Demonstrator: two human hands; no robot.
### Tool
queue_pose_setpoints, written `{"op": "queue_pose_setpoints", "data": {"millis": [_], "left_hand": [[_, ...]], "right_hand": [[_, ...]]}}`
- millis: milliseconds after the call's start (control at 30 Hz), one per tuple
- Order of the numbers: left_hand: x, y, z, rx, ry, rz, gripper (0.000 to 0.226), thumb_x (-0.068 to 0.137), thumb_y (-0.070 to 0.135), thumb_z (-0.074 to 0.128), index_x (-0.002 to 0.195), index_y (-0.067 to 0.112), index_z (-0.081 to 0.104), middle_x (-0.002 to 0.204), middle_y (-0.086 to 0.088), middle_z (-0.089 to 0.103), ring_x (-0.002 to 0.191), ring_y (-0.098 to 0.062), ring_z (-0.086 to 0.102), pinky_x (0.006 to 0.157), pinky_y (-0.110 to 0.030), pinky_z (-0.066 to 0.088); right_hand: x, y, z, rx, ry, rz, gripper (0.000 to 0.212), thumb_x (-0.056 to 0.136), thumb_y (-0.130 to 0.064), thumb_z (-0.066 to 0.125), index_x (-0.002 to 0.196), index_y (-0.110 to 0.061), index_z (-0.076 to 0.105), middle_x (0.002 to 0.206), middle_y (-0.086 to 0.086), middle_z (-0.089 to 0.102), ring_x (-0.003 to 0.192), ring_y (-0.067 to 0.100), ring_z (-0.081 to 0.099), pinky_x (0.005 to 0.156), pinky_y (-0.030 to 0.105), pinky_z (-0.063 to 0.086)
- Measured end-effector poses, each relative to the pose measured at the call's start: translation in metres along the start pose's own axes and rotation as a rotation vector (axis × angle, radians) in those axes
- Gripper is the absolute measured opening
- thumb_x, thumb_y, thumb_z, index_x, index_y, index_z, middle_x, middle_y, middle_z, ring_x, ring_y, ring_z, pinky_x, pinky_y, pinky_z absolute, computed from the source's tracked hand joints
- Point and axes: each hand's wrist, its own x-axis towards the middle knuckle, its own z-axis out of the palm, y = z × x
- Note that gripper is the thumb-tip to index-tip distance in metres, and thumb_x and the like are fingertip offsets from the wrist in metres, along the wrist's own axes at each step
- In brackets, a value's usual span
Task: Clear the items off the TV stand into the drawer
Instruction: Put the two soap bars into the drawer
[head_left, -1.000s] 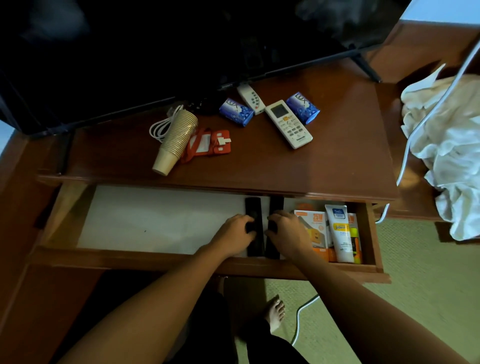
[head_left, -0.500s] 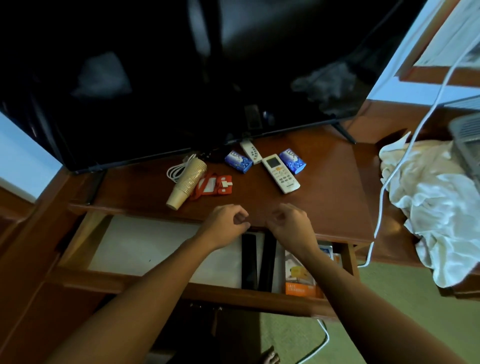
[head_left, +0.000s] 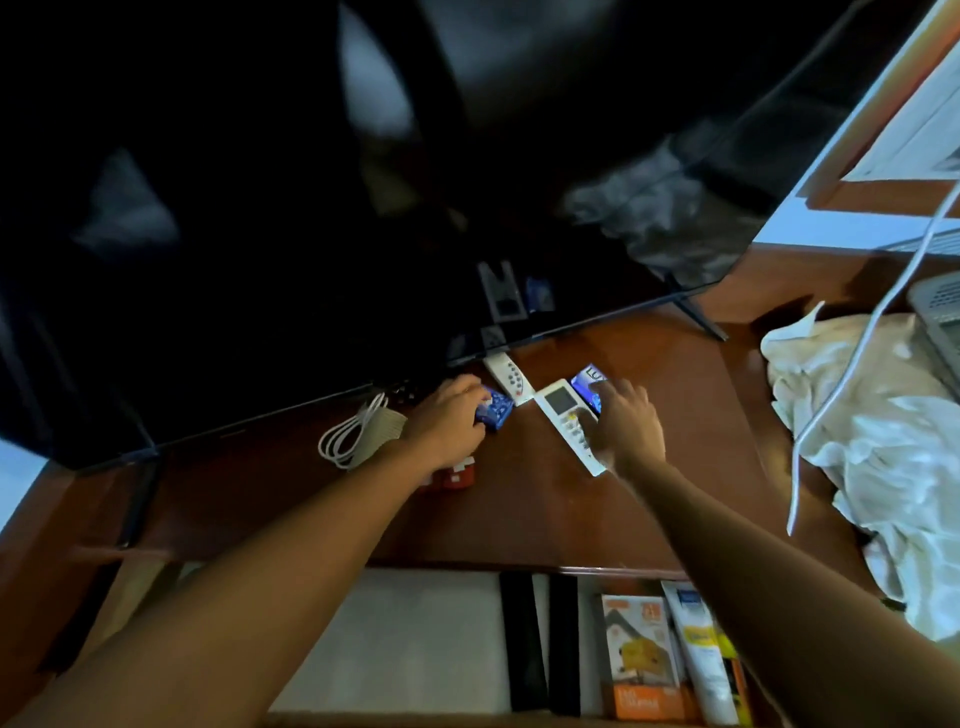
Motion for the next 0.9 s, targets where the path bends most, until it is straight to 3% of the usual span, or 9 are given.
{"op": "queue_pose_setpoints", "data": {"millis": [100,233,333,500,633,833,900], "left_hand": [[0.021,0.000,0.003,0.090,-0.096,0.057,0.063,0.091,0.018,0.062,0.150,0.018,0.041,0.163,0.002,0.022,0.150,-0.018,0.017,0.119,-0.039,0.025],[0.034,-0.002,0.014,0.145,-0.203,0.068,0.071,0.092,0.017,0.060,0.156,0.019,0.029,0.166,0.002,0.016,0.153,-0.017,0.009,0.122,-0.039,0.018],[0.036,-0.006,0.019,0.152,-0.181,0.067,0.070,0.091,0.012,0.060,0.155,0.018,0.031,0.163,0.000,0.023,0.151,-0.018,0.014,0.121,-0.037,0.018],[0.037,-0.005,0.025,0.174,-0.044,0.123,0.056,0.086,0.008,0.063,0.140,0.018,0.049,0.143,-0.001,0.046,0.135,-0.019,0.038,0.112,-0.033,0.028],[0.034,0.001,0.029,0.174,0.028,0.090,0.047,0.086,0.022,0.069,0.132,0.019,0.056,0.131,-0.001,0.054,0.120,-0.021,0.050,0.103,-0.032,0.036],[0.013,0.027,0.037,-0.140,0.132,-0.076,0.060,0.075,0.037,0.081,0.128,0.022,0.058,0.121,0.002,0.054,0.108,-0.022,0.057,0.091,-0.039,0.051],[0.001,0.042,0.035,-0.232,0.181,-0.081,0.065,0.073,0.039,0.084,0.129,0.019,0.059,0.117,0.003,0.053,0.105,-0.016,0.056,0.087,-0.032,0.050]], "right_hand": [[0.021,0.007,0.006,-0.072,-0.051,0.030,0.054,0.101,-0.037,0.051,0.150,-0.017,0.039,0.154,0.010,0.039,0.141,0.031,0.032,0.114,0.044,0.033],[0.037,0.012,0.014,-0.058,-0.143,0.061,0.052,0.101,-0.023,0.049,0.151,-0.024,0.037,0.158,0.010,0.035,0.144,0.031,0.032,0.116,0.045,0.032],[0.043,0.015,0.015,-0.057,-0.106,0.053,0.045,0.100,-0.025,0.051,0.145,-0.024,0.042,0.147,0.011,0.048,0.132,0.032,0.046,0.107,0.045,0.042],[0.044,0.025,0.012,-0.007,-0.093,0.060,0.044,0.098,-0.037,0.057,0.139,-0.028,0.046,0.127,0.008,0.061,0.113,0.028,0.058,0.089,0.041,0.052],[0.037,0.037,0.004,0.038,-0.071,0.056,0.051,0.092,-0.033,0.068,0.140,-0.029,0.049,0.127,0.007,0.063,0.110,0.028,0.061,0.087,0.041,0.054],[0.003,0.047,-0.014,0.303,0.094,0.054,0.045,0.085,-0.031,0.075,0.126,-0.024,0.056,0.115,0.003,0.065,0.099,0.023,0.062,0.082,0.041,0.055],[-0.017,0.042,-0.023,0.372,0.130,0.023,0.045,0.081,-0.032,0.077,0.121,-0.022,0.058,0.109,0.000,0.064,0.094,0.022,0.061,0.076,0.039,0.052]]}}
